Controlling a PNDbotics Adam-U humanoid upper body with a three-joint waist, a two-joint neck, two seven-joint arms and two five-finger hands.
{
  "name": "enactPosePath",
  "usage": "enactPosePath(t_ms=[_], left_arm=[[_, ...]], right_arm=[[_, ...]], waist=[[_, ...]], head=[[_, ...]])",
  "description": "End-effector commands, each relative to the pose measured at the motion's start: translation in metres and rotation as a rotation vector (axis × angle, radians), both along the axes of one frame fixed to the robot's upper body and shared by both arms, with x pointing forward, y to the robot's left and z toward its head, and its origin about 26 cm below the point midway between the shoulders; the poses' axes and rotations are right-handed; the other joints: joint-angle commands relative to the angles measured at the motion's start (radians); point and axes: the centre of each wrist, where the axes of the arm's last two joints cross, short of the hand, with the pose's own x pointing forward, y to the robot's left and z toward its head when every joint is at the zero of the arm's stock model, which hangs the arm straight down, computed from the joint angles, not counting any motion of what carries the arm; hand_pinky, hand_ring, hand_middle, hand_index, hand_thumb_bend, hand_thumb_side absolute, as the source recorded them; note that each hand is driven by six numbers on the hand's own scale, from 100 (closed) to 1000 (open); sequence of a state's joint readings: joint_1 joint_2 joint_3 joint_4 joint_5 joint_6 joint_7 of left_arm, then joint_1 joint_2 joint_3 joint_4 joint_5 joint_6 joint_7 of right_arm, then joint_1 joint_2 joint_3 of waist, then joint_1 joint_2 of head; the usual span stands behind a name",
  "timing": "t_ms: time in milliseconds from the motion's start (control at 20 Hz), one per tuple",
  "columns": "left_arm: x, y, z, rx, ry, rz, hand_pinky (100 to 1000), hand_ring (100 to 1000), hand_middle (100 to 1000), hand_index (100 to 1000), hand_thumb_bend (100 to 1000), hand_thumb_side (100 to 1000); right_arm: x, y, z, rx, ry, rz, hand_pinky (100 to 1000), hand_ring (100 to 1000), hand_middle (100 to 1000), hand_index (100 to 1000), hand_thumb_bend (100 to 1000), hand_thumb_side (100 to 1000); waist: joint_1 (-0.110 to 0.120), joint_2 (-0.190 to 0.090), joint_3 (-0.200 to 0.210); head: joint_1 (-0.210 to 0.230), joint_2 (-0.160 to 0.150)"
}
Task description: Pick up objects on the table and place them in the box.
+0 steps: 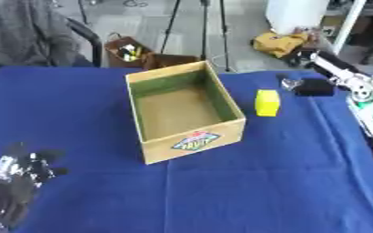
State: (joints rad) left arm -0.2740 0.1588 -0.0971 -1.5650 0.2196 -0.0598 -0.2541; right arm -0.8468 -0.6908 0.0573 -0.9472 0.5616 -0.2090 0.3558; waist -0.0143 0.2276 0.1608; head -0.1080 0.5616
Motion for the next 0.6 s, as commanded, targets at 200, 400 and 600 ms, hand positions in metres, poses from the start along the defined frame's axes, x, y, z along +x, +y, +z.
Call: enactPosePath(t_ms=[200, 400, 600], left_arm=[[0.002, -0.002, 0.013, 0.017, -0.042, -0.033, 733, 913, 700, 653, 279, 1000], [0.003, -0.003, 0.015, 0.017, -0.05, -0.038, 733, 913, 700, 653, 277, 1000], [0.003, -0.004, 0.016, 0.016, -0.054, -0.043, 734, 913, 700, 653, 276, 1000]], right_arm=[[-0.003, -0.019, 0.017, -0.07, 0.01, -0.04, 913, 1000, 915, 904, 200, 443], [-0.003, -0.024, 0.011, -0.067, 0.036, -0.056, 917, 1000, 916, 904, 206, 465], [-0.002, -0.024, 0.006, -0.058, 0.045, -0.056, 915, 1000, 912, 900, 200, 477]], waist=[[0.001, -0.01, 0.013], [0.006, -0.003, 0.025], [0.012, 0.002, 0.032]], head=[[-0.024, -0.022], [-0.027, -0.029], [-0.026, -0.028]])
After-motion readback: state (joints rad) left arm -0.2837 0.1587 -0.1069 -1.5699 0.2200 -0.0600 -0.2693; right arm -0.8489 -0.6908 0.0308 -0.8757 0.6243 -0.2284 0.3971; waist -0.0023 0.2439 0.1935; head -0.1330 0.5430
